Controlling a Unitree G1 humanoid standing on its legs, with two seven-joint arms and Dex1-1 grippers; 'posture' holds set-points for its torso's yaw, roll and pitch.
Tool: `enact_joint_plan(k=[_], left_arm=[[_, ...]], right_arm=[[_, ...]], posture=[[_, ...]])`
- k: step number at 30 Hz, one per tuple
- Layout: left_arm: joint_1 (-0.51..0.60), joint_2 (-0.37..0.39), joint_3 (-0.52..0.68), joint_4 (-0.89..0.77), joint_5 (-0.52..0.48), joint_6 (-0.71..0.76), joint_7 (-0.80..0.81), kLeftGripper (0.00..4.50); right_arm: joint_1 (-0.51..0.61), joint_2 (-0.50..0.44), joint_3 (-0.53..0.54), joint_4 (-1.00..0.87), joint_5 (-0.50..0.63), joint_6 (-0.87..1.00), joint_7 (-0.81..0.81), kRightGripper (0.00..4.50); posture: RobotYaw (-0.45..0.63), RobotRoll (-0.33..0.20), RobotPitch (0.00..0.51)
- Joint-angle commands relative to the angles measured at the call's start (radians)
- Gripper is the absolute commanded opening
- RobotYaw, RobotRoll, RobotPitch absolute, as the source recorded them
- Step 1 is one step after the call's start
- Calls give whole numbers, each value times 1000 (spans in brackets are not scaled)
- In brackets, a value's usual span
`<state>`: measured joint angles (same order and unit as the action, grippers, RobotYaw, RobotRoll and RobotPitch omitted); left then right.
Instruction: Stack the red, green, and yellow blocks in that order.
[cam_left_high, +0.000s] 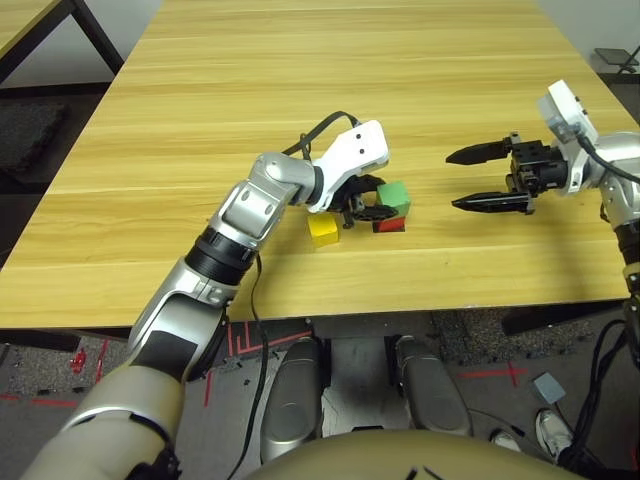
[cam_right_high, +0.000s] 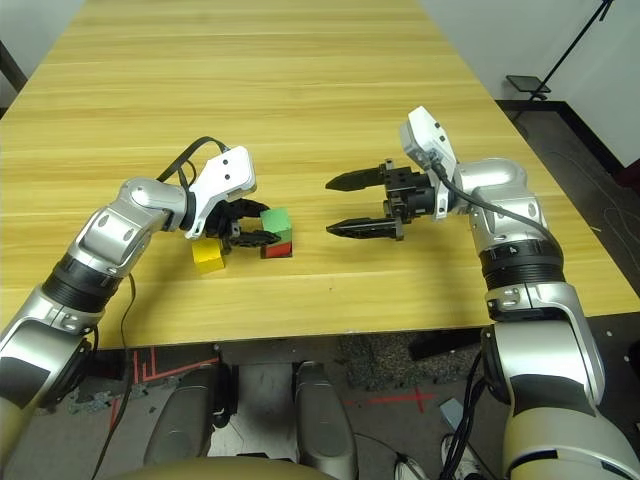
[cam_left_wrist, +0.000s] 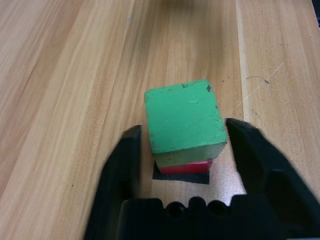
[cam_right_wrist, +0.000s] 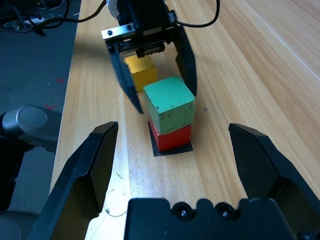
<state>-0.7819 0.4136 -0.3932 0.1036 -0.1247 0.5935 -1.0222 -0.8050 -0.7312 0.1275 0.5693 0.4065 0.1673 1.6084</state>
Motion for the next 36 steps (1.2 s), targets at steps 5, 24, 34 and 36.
enact_joint_plan(k=[5,24,34,36], left_arm=[[16,96,73,-223,-58,147,-18,4436],[252,334,126,-244,-59,75,-19,4436],[302,278,86,-214,-34,58,1,4063],[313,264,91,-222,-42,78,16,3602]], right_arm=[[-2,-8,-7,22,-7,-10,6,4500],[-89,-9,37,99,-4,-33,6,4500],[-79,-14,24,87,-7,-23,6,4500],[-77,-13,21,86,-8,-22,6,4500]], posture=[[219,7,133],[236,-31,120],[220,-26,123],[220,-24,122]])
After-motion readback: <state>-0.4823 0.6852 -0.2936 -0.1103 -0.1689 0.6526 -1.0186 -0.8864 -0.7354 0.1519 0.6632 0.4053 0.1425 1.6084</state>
